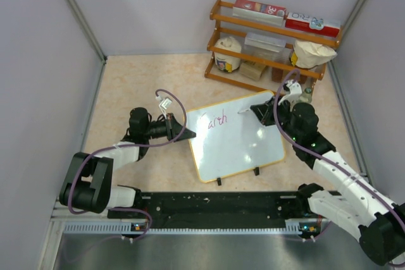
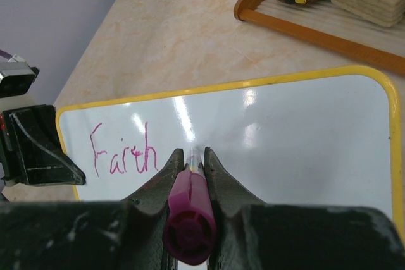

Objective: Write a sentence on the whiteboard

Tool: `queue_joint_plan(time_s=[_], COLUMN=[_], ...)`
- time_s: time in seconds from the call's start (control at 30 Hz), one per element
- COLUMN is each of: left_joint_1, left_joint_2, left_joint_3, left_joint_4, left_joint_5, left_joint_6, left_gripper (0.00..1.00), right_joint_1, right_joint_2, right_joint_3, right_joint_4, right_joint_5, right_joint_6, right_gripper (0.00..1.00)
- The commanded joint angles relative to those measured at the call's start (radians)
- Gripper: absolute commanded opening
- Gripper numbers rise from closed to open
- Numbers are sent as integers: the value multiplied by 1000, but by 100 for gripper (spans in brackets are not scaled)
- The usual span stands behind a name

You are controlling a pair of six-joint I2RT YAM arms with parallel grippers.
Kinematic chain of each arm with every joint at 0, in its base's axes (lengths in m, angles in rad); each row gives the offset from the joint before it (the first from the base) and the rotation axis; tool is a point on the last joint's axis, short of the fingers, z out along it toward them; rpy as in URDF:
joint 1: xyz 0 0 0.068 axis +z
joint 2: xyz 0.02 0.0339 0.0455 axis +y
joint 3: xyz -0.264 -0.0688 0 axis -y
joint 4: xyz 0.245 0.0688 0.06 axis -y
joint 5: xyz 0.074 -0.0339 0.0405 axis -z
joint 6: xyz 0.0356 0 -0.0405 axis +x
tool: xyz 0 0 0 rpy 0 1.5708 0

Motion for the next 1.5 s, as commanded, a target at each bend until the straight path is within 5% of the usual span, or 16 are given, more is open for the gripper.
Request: queue_joint_plan(time_s=[0.0, 0.7, 1.47], left_joint_1=[-16, -16, -16], left_joint_2=[16, 18, 15], left_joint_3=[11, 14, 14], left_joint_4=[38, 32, 29], left_joint_5=[-3, -3, -3], left_joint_6=[66, 70, 69], left_gripper=[0, 0, 0], right_joint_1=[-9, -7, -7], right_joint_2=[19, 13, 8], right_joint_3=[40, -6, 18], right_joint_4=[71, 20, 39], right_joint_5=[14, -62, 20], right_joint_6=[-16, -21, -7], right_gripper=[0, 0, 0])
